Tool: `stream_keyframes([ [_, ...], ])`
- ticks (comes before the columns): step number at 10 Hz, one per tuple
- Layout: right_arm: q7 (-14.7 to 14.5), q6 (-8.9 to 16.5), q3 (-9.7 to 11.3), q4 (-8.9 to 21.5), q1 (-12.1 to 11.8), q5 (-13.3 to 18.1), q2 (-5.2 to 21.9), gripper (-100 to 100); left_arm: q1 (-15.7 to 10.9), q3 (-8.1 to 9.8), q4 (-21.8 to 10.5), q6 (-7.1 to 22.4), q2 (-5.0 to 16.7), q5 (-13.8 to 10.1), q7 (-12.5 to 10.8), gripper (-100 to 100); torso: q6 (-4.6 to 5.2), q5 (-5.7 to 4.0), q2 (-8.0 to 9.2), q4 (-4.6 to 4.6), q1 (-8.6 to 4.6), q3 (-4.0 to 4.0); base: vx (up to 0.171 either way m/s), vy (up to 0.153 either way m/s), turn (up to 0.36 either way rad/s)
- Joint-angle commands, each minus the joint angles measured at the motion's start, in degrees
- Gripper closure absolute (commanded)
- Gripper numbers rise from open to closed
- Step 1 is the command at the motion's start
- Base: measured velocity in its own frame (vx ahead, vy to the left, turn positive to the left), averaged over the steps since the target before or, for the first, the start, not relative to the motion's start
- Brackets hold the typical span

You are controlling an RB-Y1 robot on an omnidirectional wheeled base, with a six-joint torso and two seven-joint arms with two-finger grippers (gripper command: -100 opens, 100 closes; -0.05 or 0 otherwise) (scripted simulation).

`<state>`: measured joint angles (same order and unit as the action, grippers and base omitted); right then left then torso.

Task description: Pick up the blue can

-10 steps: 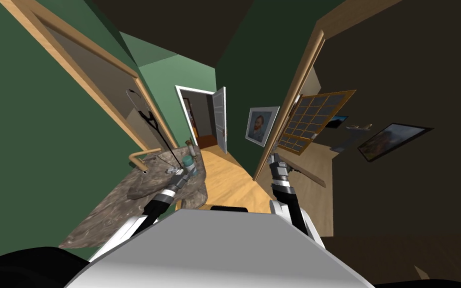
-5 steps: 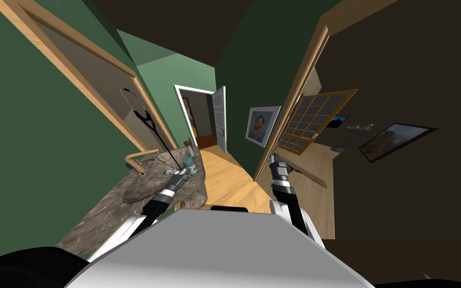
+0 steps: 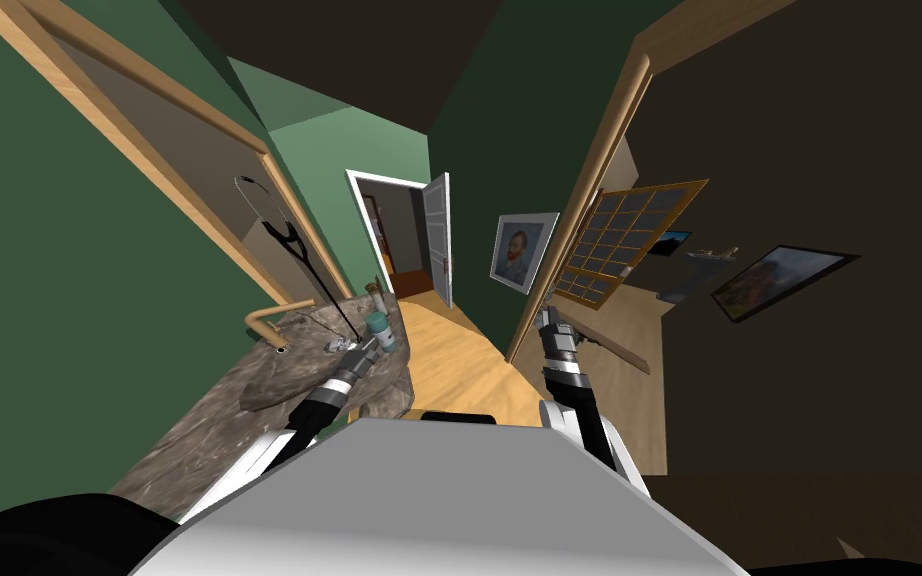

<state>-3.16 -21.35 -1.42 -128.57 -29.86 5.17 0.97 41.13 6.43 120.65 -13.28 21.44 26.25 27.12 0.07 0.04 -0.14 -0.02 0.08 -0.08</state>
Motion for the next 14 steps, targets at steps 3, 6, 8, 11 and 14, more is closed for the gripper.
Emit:
stream_keyframes([
  [3, 0.0, 0.0, 0.0, 0.0, 0.0, 0.0, 0.0, 0, 0.0, -0.02, -0.1, -0.1, 0.0, 0.0, 0.0, -100, -0.01, -0.01, 0.04, 0.01, -0.02, 0.02, 0.003, 0.001, -0.002],
  [6, 0.0, 0.0, 0.0, 0.0, 0.0, 0.0, 0.0, 0, 0.0, -0.02, -0.1, -0.1, 0.0, 0.0, 0.0, 100, -0.01, -0.01, 0.06, 0.01, -0.02, 0.03, 0.0, 0.0, 0.0],
  [8, 0.0, 0.0, 0.0, 0.0, 0.0, 0.0, 0.0, 0, 0.0, -0.02, -0.1, -0.1, 0.0, 0.0, 0.0, 100, -0.01, -0.01, 0.06, 0.01, -0.02, 0.03, 0.0, 0.0, 0.0],
  [11, 0.0, 0.0, 0.0, 0.0, 0.0, 0.0, 0.0, 0, -1.6, -0.13, -2.6, -0.8, -0.7, 0.0, 0.2, -100, 0.0, -0.01, 0.06, 0.01, -0.03, 0.03, -0.002, -0.003, -0.001],
  [14, 0.0, 0.0, 0.0, 0.0, 0.0, 0.0, 0.0, 0, -3.4, -0.28, -5.4, -1.6, -1.5, 0.0, 0.5, -100, 0.0, -0.01, 0.07, 0.02, -0.06, 0.04, -0.007, -0.01, -0.002],
])
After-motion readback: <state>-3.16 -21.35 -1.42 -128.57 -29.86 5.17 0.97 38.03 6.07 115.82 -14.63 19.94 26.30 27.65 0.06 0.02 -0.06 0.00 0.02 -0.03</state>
